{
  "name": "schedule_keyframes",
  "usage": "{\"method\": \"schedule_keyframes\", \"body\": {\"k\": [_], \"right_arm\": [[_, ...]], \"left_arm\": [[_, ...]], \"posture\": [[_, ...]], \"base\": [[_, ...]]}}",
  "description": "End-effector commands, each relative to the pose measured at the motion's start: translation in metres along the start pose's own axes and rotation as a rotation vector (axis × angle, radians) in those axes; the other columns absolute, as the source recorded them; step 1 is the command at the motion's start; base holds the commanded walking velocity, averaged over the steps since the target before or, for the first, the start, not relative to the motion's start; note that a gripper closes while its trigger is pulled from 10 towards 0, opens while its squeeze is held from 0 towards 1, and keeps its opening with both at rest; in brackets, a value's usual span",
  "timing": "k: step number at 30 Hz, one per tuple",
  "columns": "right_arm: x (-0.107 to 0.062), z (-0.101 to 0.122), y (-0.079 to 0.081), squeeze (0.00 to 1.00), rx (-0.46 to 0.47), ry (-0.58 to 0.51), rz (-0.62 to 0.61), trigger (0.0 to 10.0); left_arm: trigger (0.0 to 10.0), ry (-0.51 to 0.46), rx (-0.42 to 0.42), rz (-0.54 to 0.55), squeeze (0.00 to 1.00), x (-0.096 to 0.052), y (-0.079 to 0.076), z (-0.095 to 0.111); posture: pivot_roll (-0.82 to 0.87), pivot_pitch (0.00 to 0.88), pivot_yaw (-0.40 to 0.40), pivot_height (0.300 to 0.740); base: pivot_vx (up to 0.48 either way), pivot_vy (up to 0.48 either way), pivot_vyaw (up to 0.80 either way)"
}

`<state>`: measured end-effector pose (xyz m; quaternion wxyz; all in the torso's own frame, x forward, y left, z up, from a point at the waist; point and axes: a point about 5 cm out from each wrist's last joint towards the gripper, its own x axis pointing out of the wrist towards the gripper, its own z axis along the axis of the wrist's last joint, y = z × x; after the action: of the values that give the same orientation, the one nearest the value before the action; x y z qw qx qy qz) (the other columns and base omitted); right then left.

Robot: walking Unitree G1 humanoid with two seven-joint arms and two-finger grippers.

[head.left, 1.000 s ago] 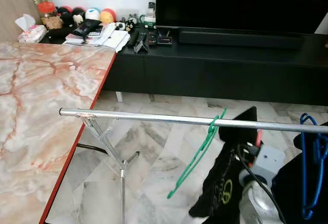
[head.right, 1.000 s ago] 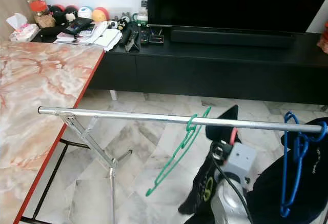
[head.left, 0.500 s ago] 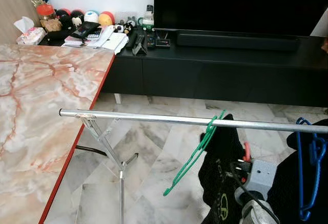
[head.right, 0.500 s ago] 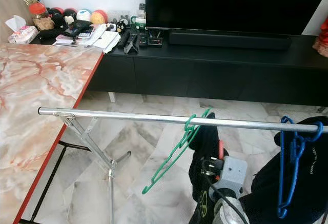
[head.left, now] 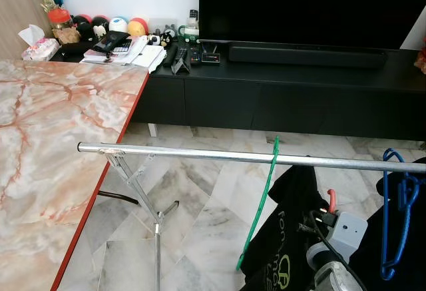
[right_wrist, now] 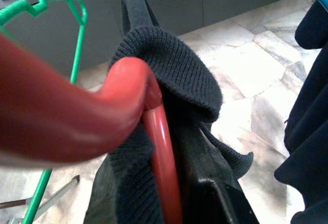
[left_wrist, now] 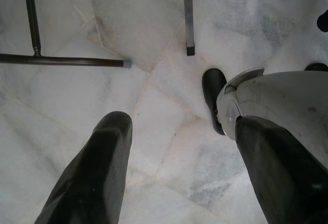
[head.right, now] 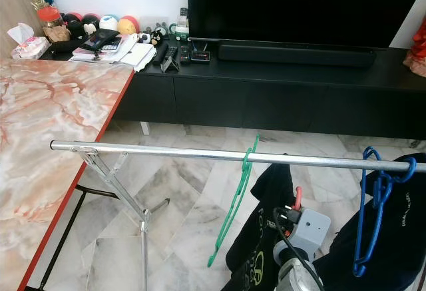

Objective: Hang hanger

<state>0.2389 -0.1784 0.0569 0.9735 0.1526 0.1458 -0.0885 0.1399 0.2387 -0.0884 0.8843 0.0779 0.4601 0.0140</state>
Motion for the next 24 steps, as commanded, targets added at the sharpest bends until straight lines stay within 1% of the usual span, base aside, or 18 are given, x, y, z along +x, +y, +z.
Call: {"method": "schedule_keyframes", "body": {"k": [1, 5, 14, 22, 24], "right_arm": [[0.006, 0.006, -0.006, 0.0, -0.015, 0.014, -0.038, 10.0], [0.013, 0.011, -0.006, 0.0, -0.03, 0.016, -0.047, 10.0], [0.013, 0.009, -0.004, 0.0, -0.034, 0.02, -0.049, 10.0], [0.016, 0.009, -0.002, 0.0, -0.029, 0.026, -0.05, 10.0], [0.016, 0.009, 0.0, 0.0, -0.044, 0.025, -0.038, 10.0]], "left_arm": [[10.0, -0.007, -0.029, 0.019, 0.0, 0.0, 0.003, 0.0], [10.0, -0.039, -0.046, 0.025, 0.0, 0.001, 0.002, 0.006], [10.0, -0.048, -0.055, 0.025, 0.0, 0.001, 0.002, 0.007], [10.0, -0.047, -0.057, 0.027, 0.0, 0.001, 0.003, 0.007], [10.0, -0.047, -0.057, 0.025, 0.0, 0.001, 0.003, 0.007]], "posture": [[0.0, 0.119, -0.013, 0.74], [0.01, 0.124, -0.018, 0.74], [0.01, 0.136, -0.015, 0.74], [0.02, 0.143, -0.013, 0.74], [0.02, 0.144, -0.013, 0.74]], "base": [[0.0, 0.0, 0.0], [0.0, 0.0, 0.0], [0.0, 0.0, 0.0], [-0.279, 0.0, 0.0], [-0.289, 0.0, 0.0]]}}
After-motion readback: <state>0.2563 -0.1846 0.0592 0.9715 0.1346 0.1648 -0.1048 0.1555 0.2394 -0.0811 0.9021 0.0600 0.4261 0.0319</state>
